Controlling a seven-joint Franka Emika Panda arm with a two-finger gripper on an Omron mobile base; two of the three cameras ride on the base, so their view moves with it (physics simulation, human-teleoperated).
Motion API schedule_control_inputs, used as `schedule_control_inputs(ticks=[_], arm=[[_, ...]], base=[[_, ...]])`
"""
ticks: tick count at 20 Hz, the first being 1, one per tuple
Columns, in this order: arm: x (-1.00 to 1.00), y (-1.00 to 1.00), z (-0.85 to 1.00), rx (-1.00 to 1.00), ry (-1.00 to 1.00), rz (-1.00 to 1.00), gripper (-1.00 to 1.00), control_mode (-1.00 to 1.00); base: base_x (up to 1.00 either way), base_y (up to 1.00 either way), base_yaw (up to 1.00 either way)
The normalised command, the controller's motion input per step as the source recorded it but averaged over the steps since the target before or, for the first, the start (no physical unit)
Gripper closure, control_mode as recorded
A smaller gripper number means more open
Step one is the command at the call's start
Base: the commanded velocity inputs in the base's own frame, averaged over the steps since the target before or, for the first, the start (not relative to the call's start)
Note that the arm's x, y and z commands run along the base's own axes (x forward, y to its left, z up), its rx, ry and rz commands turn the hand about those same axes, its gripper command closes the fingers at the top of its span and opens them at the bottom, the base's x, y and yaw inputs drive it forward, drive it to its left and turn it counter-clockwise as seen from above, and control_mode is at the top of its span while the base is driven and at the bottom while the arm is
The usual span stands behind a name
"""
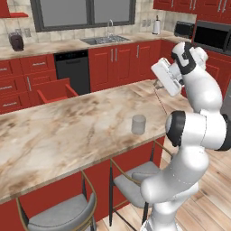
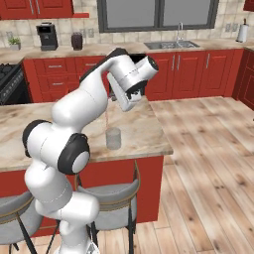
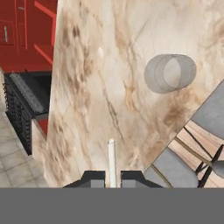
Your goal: Take a straw from the drawer in front and place it inside the glass cup on the dining counter.
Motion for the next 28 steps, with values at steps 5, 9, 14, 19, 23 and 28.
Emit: schedule_control_inputs(ticks=[5, 9, 14, 19, 23, 28], arm=[[0.02, -0.15, 0.00, 0.00, -0.07, 0.00, 1.00, -1.00], [0.10, -0.01, -0.09, 0.00, -0.11, 0.00, 1.00, -1.00], [0.19, 0.00, -0.16, 0.00, -0.11, 0.00, 1.00, -1.00], [0.08, 0.00, -0.11, 0.00, -0.11, 0.00, 1.00, -1.00], [0.00, 0.03, -0.05, 0.00, -0.13, 0.00, 1.00, -1.00], [0.00, 0.11, -0.03, 0.00, -0.13, 0.00, 1.00, -1.00]], base=[[0.00, 0.00, 0.00], [0.00, 0.00, 0.00], [0.00, 0.00, 0.00], [0.00, 0.00, 0.00], [0.00, 0.00, 0.00], [0.00, 0.00, 0.00]])
